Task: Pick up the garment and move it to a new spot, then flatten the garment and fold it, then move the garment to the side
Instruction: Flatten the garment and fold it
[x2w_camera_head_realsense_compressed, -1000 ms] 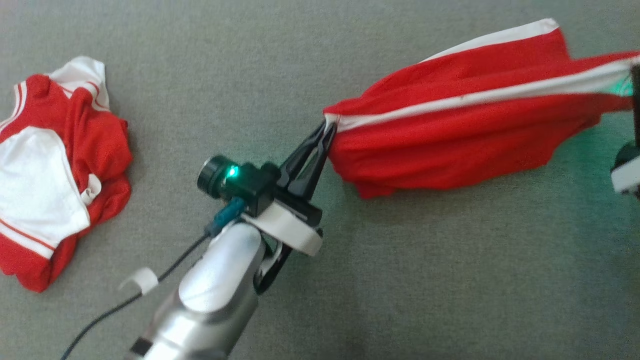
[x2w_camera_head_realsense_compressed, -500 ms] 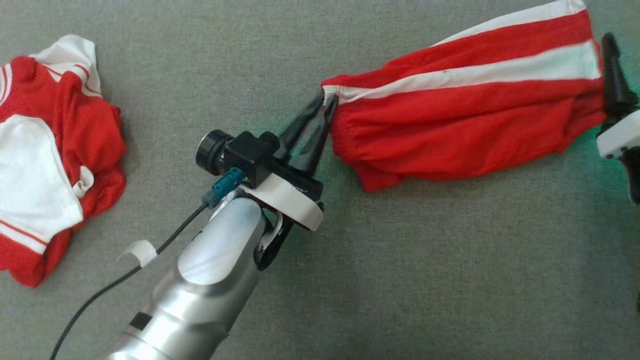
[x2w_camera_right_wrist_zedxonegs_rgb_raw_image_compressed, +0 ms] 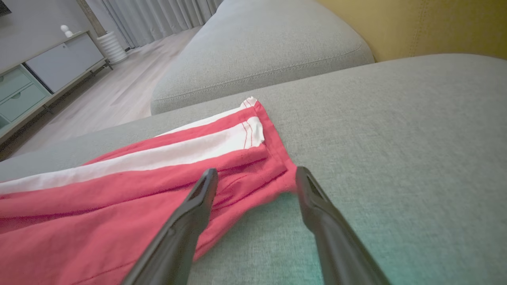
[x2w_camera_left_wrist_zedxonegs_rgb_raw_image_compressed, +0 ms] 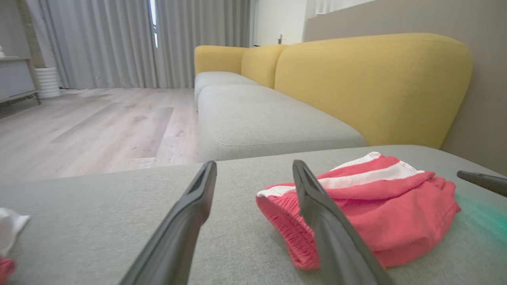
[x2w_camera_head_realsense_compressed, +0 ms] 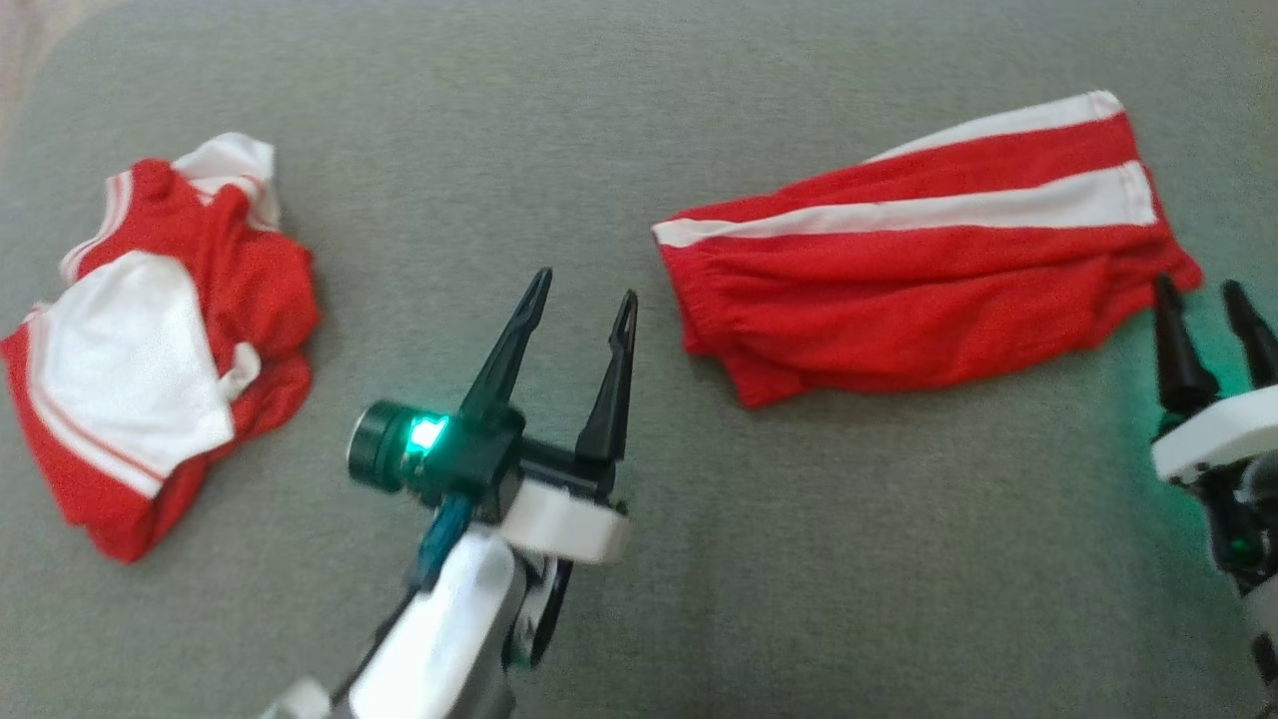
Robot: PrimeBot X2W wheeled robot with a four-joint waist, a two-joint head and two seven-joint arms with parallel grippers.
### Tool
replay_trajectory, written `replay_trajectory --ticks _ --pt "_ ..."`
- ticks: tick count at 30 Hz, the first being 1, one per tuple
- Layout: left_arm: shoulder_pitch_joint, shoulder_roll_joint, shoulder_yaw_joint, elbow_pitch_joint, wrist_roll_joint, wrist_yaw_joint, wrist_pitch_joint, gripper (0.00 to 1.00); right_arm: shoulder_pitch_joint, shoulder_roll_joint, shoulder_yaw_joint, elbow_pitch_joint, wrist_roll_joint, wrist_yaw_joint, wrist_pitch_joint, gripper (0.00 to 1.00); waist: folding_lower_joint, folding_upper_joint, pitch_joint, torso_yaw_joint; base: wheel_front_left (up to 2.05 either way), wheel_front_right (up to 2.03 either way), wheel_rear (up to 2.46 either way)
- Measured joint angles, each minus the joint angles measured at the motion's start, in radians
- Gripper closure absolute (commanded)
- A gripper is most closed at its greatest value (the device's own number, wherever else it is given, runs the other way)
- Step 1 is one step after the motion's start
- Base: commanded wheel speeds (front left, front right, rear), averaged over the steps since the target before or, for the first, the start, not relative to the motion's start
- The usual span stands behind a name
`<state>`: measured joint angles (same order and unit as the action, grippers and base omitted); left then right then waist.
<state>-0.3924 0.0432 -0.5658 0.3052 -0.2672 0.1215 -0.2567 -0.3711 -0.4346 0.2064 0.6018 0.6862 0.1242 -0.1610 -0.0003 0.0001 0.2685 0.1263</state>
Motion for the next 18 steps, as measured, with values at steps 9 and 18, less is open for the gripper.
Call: replay_trajectory --ticks 9,18 --pt "0.215 0.003 0.036 -0.248 0.074 0.083 0.000 0.00 -0.092 -0.018 -0.130 0.126 -0.065 0.000 0.052 0.00 0.0002 0.0000 -0.018 0.094 0.00 0.00 0.00" --pt "0.246 0.004 0.019 -0.310 0.094 0.109 0.000 0.00 -0.199 -0.047 -0.212 0.340 -0.122 0.000 0.166 0.00 0.0004 0.0000 0.017 0.187 0.00 0.00 0.00"
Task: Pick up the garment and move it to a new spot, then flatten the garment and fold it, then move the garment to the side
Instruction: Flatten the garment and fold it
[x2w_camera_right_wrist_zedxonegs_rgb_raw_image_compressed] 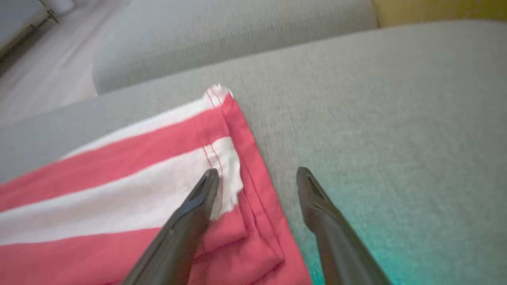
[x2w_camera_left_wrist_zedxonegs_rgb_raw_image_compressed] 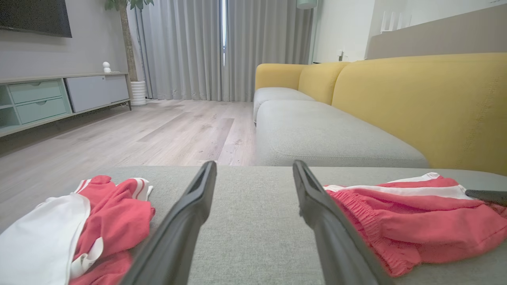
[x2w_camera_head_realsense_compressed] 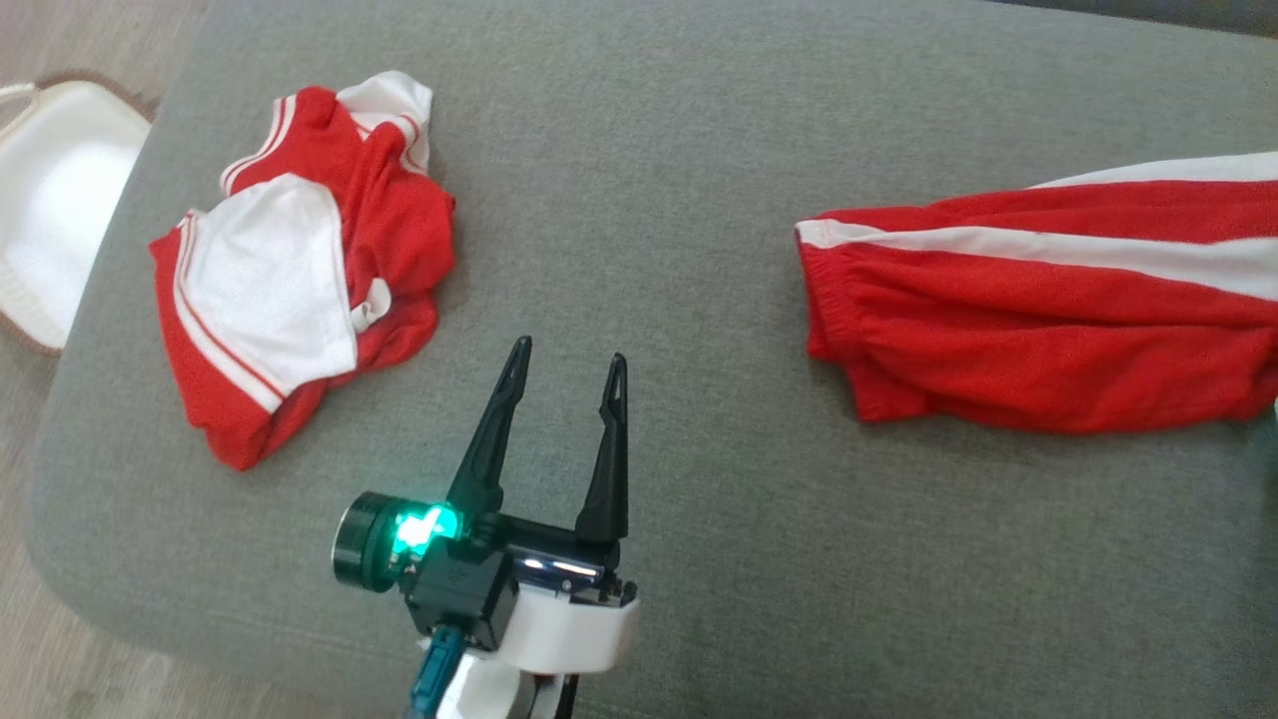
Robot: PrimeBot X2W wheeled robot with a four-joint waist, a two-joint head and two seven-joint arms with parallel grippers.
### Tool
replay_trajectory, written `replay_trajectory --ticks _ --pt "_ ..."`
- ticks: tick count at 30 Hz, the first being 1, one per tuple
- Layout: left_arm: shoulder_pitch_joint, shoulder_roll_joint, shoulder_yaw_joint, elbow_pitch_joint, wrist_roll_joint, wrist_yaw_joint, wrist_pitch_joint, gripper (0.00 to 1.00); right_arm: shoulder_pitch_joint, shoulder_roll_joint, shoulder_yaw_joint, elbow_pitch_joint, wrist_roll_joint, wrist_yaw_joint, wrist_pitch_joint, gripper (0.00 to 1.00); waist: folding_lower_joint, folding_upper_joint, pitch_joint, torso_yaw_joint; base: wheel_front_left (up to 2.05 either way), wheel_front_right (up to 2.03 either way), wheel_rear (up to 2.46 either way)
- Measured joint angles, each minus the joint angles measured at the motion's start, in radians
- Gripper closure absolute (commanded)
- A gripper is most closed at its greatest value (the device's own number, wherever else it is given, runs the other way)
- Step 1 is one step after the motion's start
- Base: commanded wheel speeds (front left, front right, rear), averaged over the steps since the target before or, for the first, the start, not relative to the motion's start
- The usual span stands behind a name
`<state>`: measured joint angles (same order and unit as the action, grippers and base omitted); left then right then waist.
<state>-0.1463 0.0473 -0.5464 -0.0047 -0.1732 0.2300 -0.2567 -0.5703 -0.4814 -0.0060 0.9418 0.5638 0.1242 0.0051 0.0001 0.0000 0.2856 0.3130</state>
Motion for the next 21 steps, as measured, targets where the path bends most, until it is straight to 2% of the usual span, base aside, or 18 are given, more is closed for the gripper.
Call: replay_trajectory --ticks 3,4,5,6,7,10,13,19,21 --pt "-0.003 0.000 0.001 0.000 0.005 0.008 0.000 0.00 -0.009 0.002 0.002 0.036 -0.018 0.000 0.014 0.00 0.0000 0.0000 0.013 0.013 0.00 0.00 0.00" --pt "-0.004 0.000 0.002 0.000 0.008 0.008 0.000 0.00 -0.020 0.002 0.002 0.045 -0.017 0.000 0.026 0.31 0.0000 0.0000 0.013 0.013 0.00 0.00 0.00" --pt "-0.005 0.000 0.004 0.000 0.008 0.008 0.000 0.00 -0.032 0.006 0.002 0.054 -0.015 0.000 0.035 0.80 0.0000 0.0000 0.012 0.011 0.00 0.00 0.00" --pt "-0.006 0.000 0.007 0.001 0.009 0.008 0.000 0.00 -0.041 0.012 0.006 0.059 -0.010 0.000 0.042 0.80 0.0000 0.0000 0.009 0.006 0.00 0.00 0.00" --pt "-0.006 0.000 0.009 0.002 0.011 0.008 0.000 0.00 -0.044 0.021 0.012 0.059 -0.003 0.000 0.046 1.00 0.0000 0.0000 0.005 0.001 0.00 0.00 0.00" --pt "-0.006 0.000 0.024 0.009 0.019 0.007 0.000 0.00 -0.039 0.048 0.035 0.044 0.027 0.000 0.041 1.00 0.0000 0.0000 -0.007 -0.022 0.00 0.00 0.00" --pt "-0.004 0.001 0.036 0.021 0.026 0.006 0.000 0.00 -0.021 0.045 0.067 0.037 0.012 0.000 0.001 1.00 0.0000 0.0000 -0.022 -0.056 0.00 0.00 0.00" --pt "0.015 0.002 0.066 0.039 0.046 -0.010 0.000 0.00 0.019 -0.019 0.077 0.037 -0.039 0.000 -0.056 1.00 -0.0001 0.0000 -0.051 -0.124 0.00 0.00 0.00" --pt "0.020 0.001 0.072 0.045 0.051 -0.019 0.000 0.00 0.021 -0.059 0.077 0.037 -0.065 0.000 -0.068 1.00 0.0000 0.0000 -0.062 -0.152 0.00 0.00 0.00"
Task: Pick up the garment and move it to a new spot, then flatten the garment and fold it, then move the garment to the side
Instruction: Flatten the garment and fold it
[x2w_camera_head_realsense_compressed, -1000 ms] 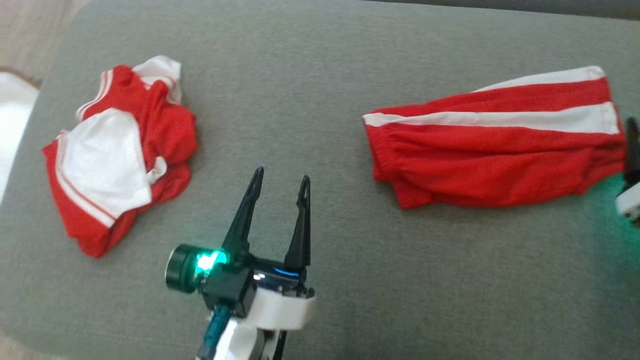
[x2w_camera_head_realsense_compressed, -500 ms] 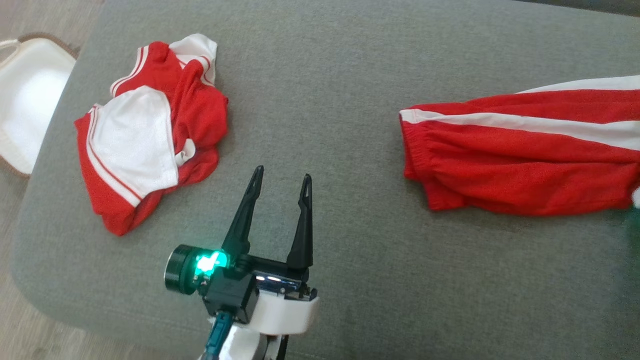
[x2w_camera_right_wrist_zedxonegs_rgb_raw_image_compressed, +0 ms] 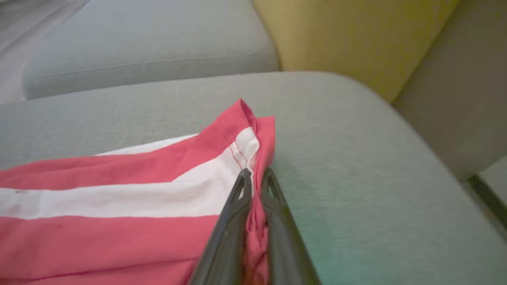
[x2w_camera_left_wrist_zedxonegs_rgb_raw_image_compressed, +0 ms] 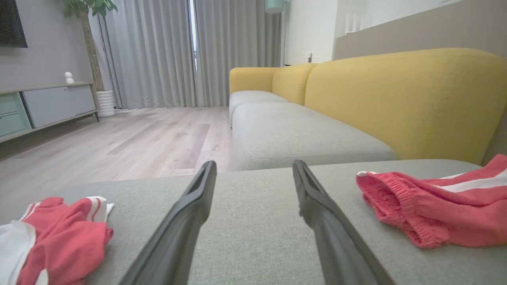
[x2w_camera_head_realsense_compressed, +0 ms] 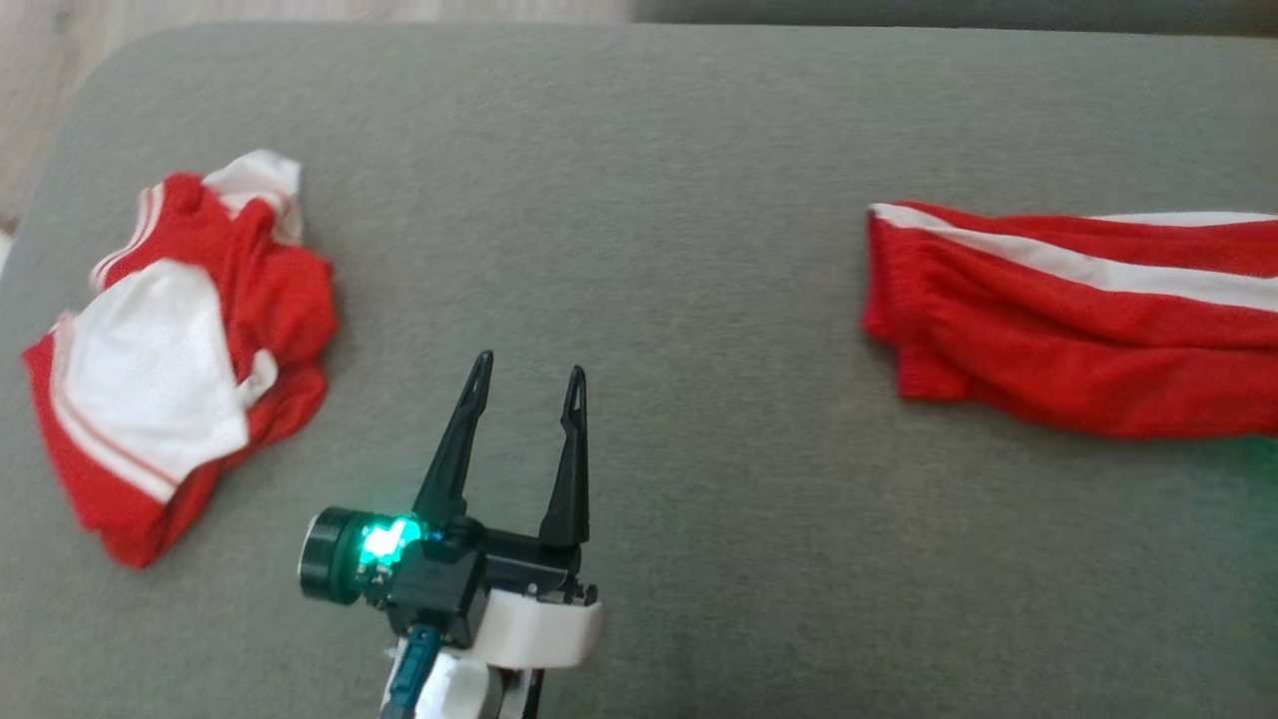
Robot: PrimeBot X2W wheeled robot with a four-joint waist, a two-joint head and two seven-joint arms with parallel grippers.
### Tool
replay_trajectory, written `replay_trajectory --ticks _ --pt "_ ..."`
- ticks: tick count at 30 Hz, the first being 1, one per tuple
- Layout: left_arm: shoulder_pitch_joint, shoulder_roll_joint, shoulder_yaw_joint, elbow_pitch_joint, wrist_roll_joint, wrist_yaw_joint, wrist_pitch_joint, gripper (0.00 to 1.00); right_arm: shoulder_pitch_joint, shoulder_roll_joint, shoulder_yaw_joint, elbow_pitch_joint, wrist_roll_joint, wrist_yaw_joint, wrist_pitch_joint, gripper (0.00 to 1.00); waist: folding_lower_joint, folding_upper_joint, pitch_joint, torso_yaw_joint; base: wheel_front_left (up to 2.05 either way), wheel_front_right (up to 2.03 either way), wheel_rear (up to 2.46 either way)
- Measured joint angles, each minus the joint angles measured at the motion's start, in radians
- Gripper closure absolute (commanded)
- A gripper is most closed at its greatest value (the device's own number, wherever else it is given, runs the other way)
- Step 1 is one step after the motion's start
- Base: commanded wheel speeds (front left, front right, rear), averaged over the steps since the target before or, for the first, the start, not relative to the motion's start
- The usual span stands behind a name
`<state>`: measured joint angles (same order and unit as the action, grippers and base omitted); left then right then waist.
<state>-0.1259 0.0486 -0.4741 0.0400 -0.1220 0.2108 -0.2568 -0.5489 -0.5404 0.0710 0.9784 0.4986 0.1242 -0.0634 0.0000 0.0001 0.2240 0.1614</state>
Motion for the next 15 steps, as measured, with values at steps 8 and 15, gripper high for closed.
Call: replay_trajectory --ticks 8,15 --pt "0.012 0.000 0.020 0.025 0.009 -0.028 0.000 0.00 -0.009 -0.046 0.021 -0.072 -0.018 0.000 -0.018 1.00 0.0000 0.0000 -0.045 -0.083 0.00 0.00 0.00" --pt "0.016 0.000 0.017 0.047 0.007 -0.045 0.000 0.00 -0.028 0.046 0.074 -0.254 -0.051 0.000 0.004 1.00 -0.0001 0.0000 -0.089 -0.092 0.00 0.00 0.00"
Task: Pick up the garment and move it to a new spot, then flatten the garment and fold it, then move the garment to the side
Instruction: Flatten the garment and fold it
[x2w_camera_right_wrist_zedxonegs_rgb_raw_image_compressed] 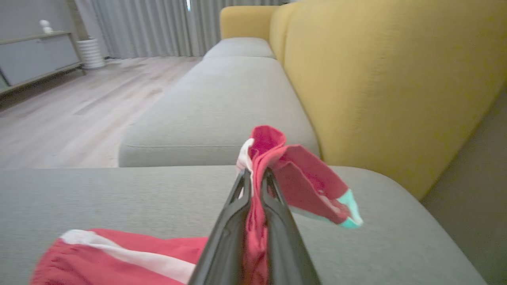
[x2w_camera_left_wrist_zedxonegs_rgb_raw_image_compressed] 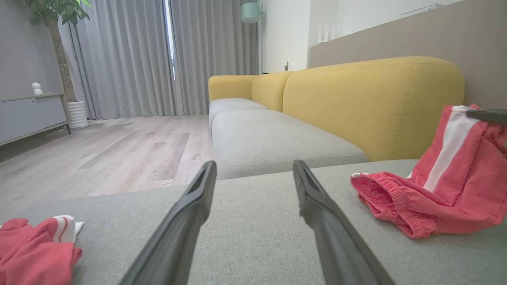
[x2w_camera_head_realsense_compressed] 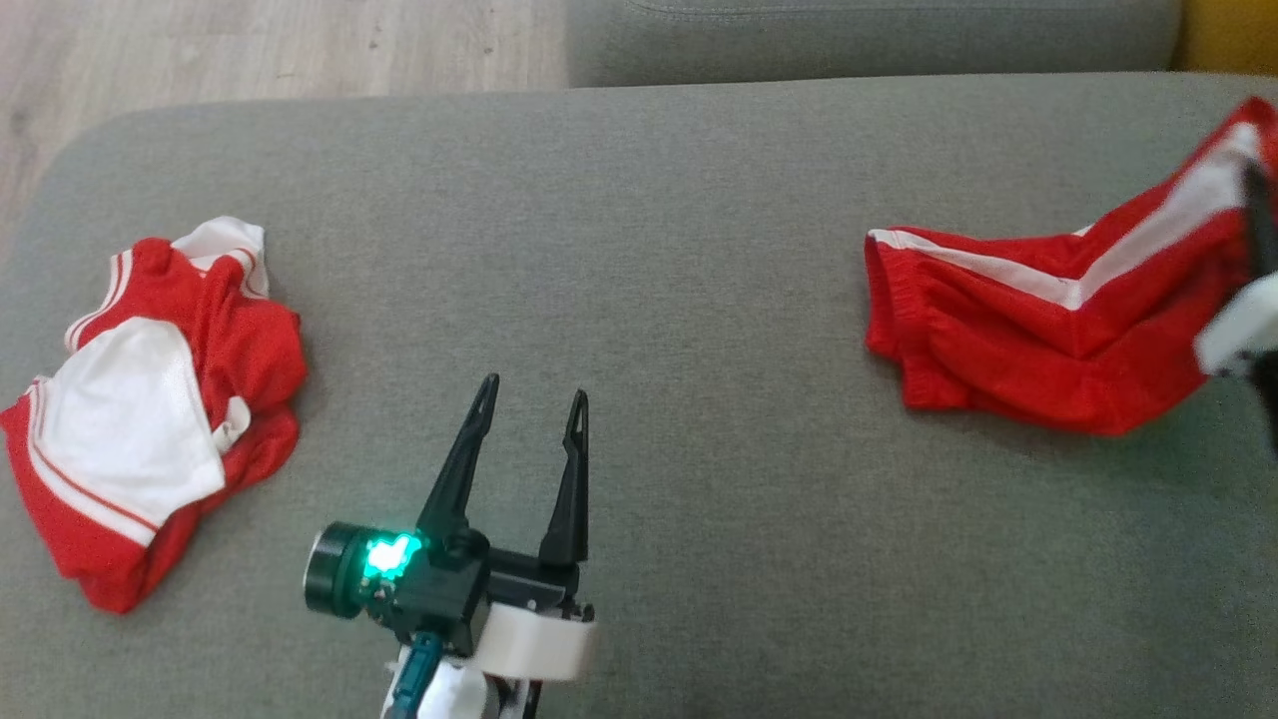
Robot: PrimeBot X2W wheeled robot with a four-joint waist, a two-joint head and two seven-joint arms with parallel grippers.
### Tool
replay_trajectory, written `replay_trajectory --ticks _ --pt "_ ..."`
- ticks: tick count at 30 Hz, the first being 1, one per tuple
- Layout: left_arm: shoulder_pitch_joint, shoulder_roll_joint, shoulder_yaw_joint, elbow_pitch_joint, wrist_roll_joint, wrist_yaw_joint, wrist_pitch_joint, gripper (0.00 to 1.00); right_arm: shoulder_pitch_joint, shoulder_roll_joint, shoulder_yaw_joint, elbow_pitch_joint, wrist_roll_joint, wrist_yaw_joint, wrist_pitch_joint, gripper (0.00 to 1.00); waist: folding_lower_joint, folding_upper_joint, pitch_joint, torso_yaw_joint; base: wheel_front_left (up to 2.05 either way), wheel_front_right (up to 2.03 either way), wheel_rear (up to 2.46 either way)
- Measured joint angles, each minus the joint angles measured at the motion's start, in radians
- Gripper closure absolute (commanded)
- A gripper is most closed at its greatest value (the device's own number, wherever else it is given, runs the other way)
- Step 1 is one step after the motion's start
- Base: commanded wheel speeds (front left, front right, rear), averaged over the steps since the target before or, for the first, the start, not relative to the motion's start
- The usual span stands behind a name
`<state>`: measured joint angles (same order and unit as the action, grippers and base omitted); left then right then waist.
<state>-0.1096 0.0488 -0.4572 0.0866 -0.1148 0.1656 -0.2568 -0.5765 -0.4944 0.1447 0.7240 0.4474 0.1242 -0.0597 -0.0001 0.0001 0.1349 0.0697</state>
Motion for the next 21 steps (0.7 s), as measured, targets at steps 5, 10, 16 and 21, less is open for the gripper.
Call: replay_trajectory --ticks 5,10,16,21 --pt "0.028 0.000 -0.005 0.006 -0.015 -0.003 0.000 0.00 0.021 0.115 0.063 -0.154 -0.023 0.000 0.074 1.00 0.0000 0.0000 -0.012 0.027 0.00 0.00 0.00" --pt "0.027 0.000 -0.029 0.005 -0.034 -0.004 0.000 0.00 0.038 0.186 0.130 -0.168 -0.047 0.000 0.139 1.00 0.0000 0.0000 -0.006 0.062 0.00 0.00 0.00" --pt "0.018 0.000 -0.037 0.005 -0.054 0.004 0.000 0.00 0.056 0.234 0.220 -0.118 -0.042 0.000 0.165 0.53 0.0001 0.0000 0.009 0.106 0.00 0.00 0.00" --pt "0.014 0.001 -0.038 0.007 -0.062 0.012 0.000 0.00 0.107 0.243 0.286 -0.129 0.014 0.000 0.119 0.00 0.0001 0.0000 -0.003 0.115 0.00 0.00 0.00"
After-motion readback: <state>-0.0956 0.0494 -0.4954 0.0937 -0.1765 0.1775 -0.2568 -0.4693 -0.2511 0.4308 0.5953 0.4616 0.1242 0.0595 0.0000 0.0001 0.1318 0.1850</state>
